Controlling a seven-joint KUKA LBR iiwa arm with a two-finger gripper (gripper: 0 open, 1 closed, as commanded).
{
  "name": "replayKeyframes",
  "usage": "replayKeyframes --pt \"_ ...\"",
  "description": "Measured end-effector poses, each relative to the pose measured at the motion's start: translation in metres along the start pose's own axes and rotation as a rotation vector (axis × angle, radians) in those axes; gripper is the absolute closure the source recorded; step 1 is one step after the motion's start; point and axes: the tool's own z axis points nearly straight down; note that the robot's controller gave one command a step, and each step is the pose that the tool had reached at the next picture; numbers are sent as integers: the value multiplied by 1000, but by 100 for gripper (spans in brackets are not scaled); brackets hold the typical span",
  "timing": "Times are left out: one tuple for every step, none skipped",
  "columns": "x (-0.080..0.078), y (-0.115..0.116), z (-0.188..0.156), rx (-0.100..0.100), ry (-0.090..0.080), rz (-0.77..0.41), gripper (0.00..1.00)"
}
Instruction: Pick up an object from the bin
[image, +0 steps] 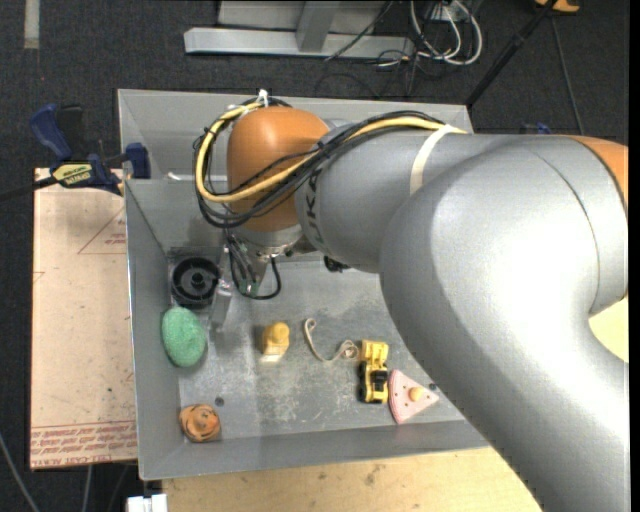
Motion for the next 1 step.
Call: replayKeyframes --pt "4 21 2 0 -3 65 100"
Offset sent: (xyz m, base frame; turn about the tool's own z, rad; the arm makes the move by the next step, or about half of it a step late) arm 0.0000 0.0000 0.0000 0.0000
